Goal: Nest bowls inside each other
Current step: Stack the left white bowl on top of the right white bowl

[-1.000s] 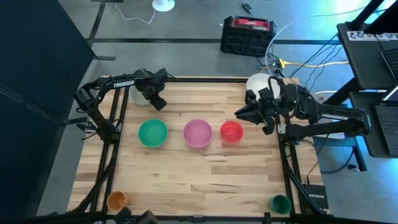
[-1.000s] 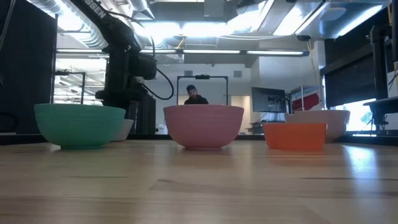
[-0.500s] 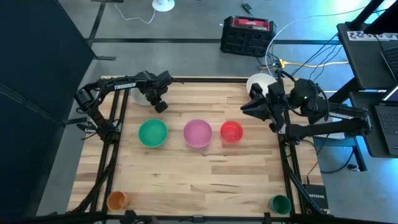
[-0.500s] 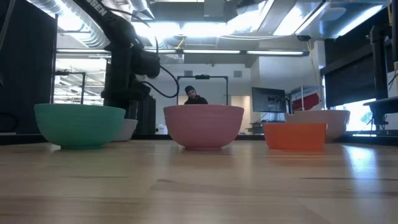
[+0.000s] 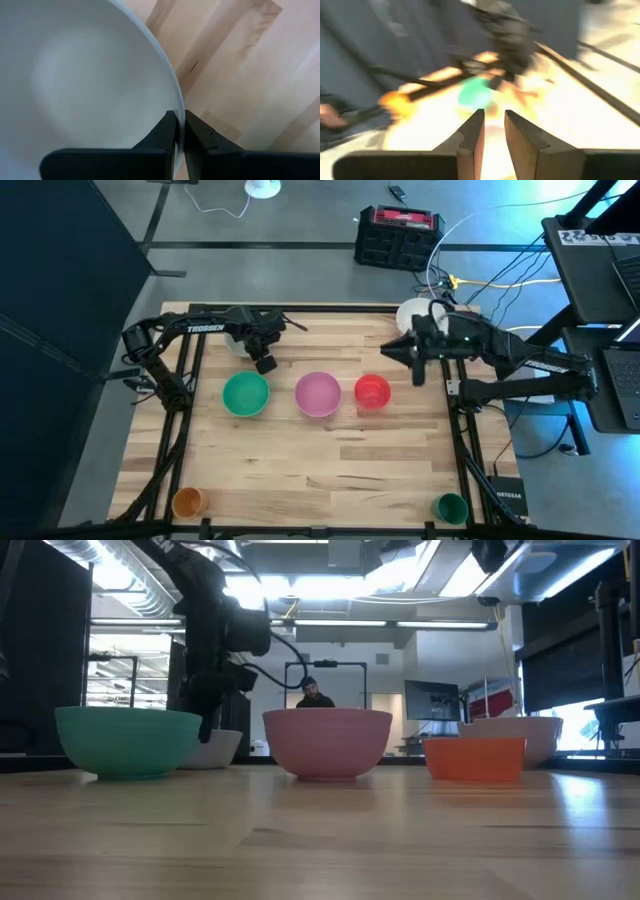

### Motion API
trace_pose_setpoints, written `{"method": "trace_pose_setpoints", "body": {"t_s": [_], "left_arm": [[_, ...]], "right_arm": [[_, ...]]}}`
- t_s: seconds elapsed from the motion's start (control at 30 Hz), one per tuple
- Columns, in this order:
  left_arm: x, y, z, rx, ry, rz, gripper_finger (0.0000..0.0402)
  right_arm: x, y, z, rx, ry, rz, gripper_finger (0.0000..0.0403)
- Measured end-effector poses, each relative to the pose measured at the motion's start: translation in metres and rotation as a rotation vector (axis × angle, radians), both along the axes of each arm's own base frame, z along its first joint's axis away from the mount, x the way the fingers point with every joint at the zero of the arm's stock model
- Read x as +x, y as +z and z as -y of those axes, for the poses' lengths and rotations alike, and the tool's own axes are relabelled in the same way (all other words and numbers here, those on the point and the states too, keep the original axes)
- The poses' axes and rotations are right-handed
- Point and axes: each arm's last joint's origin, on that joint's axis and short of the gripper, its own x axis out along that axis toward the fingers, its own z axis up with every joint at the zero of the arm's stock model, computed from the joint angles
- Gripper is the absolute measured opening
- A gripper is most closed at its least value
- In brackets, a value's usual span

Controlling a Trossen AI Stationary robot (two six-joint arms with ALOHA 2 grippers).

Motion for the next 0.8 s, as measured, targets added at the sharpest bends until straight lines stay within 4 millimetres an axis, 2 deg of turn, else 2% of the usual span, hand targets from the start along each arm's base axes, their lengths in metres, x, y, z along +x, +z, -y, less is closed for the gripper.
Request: {"method": "trace_pose_setpoints", "body": {"t_s": [0.17, 0.27, 0.53, 0.8], "left_arm": [[0.001, 0.0, 0.002, -0.001, -0.004, 0.001, 0.0], [0.001, 0.0, 0.002, -0.003, -0.003, 0.001, 0.0], [0.001, 0.0, 0.002, -0.004, -0.006, 0.001, 0.0001], [0.001, 0.0, 0.003, -0.005, -0.008, 0.001, 0.0001]], "right_arm": [[0.001, -0.008, 0.03, -0.015, -0.206, -0.089, 0.006], [0.011, -0.016, 0.052, 0.018, -0.225, -0.209, 0.006], [0.039, -0.01, 0.093, 0.006, -0.334, -0.482, 0.006], [0.062, -0.015, 0.14, 0.013, -0.403, -0.765, 0.006]]}}
